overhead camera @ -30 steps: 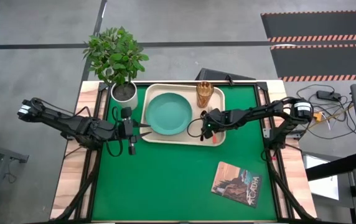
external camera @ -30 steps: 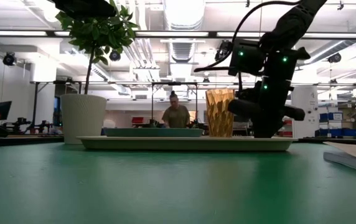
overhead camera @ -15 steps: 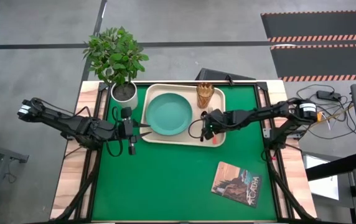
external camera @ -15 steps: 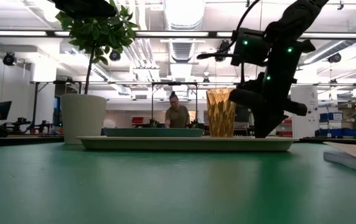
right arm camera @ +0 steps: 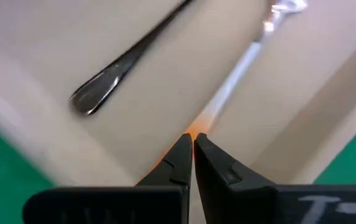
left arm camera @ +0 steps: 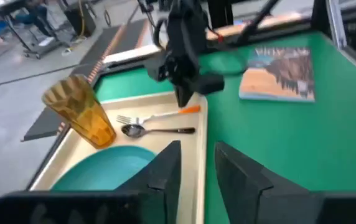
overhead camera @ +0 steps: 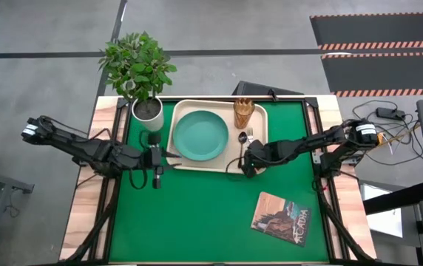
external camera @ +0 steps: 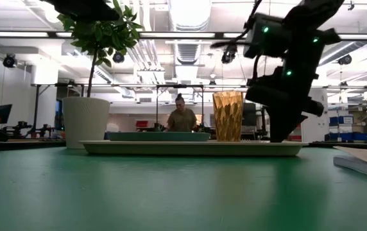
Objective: Pick and place plate/cup/fork/spoon on tray
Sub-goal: Adjust the spoon and the fork on the white tray, then adjust the white tray, then return to Home Position
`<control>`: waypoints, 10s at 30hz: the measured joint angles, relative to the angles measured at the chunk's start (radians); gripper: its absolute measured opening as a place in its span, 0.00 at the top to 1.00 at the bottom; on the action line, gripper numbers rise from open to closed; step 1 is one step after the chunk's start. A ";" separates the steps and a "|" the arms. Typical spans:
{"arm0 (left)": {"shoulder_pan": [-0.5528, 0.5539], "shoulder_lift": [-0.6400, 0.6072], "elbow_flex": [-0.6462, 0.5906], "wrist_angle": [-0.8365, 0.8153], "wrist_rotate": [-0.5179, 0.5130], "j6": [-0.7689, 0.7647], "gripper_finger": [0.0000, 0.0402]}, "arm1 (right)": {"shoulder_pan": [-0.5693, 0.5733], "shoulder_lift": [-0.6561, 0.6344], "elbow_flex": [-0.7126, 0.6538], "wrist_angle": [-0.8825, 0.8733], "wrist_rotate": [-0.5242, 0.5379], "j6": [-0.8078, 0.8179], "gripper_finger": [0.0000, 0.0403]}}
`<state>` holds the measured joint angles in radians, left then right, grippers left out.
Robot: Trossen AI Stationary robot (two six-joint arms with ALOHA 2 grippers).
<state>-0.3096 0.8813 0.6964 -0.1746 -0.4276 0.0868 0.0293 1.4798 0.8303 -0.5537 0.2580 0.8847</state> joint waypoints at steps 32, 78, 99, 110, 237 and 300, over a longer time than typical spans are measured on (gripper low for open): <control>0.036 0.880 0.202 0.386 -0.099 0.026 1.00 | 0.075 -0.252 -0.115 0.072 0.028 -0.265 0.98; 0.094 0.956 0.161 0.404 -0.115 -0.056 1.00 | -0.086 -0.038 -0.117 0.192 -0.082 -0.198 0.98; 0.061 0.882 0.161 0.390 -0.114 -0.049 1.00 | -0.048 -0.186 -0.118 0.179 -0.055 -0.289 0.98; -0.023 0.535 0.107 0.282 -0.083 0.083 1.00 | 0.064 -0.416 -0.248 0.459 -0.056 -0.676 0.98; -0.030 -0.480 -0.689 0.532 -0.131 -0.024 1.00 | 0.079 -1.465 -0.819 0.634 -0.100 -1.094 0.98; -0.030 -0.052 -0.690 0.532 -0.130 -0.023 1.00 | 0.079 -1.464 -0.820 0.634 -0.099 -1.094 0.98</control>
<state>-0.3399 0.8297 0.0059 0.3576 -0.5571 0.0633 0.1085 0.0154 0.0101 0.0799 0.1585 -0.2092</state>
